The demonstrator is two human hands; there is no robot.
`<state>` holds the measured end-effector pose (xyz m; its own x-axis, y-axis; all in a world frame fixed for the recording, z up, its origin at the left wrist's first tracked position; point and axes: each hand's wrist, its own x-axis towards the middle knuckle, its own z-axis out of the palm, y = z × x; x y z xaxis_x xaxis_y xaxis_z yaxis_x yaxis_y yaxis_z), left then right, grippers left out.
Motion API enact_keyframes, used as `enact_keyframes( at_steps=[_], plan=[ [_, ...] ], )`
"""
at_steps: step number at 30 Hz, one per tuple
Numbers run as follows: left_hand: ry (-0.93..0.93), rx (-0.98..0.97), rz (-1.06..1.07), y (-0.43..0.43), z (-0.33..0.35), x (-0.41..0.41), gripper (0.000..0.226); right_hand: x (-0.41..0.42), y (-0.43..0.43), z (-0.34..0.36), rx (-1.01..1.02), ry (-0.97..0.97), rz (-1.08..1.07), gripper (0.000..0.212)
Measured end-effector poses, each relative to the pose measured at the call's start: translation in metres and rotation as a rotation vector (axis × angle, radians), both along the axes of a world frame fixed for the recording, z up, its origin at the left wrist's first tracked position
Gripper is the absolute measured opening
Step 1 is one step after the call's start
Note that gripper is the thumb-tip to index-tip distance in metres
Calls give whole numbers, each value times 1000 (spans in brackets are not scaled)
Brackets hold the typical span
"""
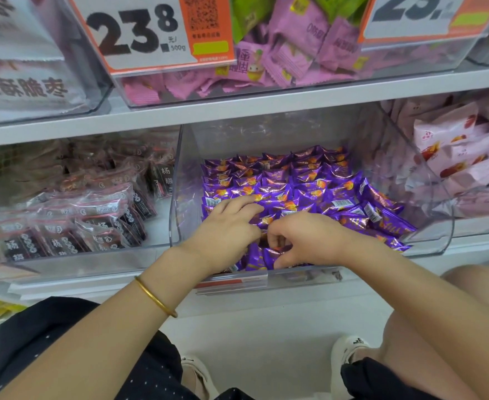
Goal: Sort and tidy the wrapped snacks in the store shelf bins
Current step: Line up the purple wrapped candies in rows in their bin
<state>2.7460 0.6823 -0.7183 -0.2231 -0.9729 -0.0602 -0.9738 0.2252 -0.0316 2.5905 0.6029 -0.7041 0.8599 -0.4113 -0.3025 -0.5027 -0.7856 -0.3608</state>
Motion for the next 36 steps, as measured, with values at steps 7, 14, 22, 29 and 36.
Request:
enact_keyframes(
  at_steps=[7,14,22,29,36],
  plan=[
    [145,196,173,4,6,3,27,0,-6,2,123,16,-13,33],
    [38,120,139,6,-1,6,18,1,-2,-1,124,-87,14,33],
    [28,117,164,7,2,4,25,11,0,-4,121,69,30,56],
    [18,115,143,8,6,1,15,11,0,-7,247,13,-5,46],
    [6,105,152,8,8,-1,26,4,0,0,57,18,-4,45]
  ],
)
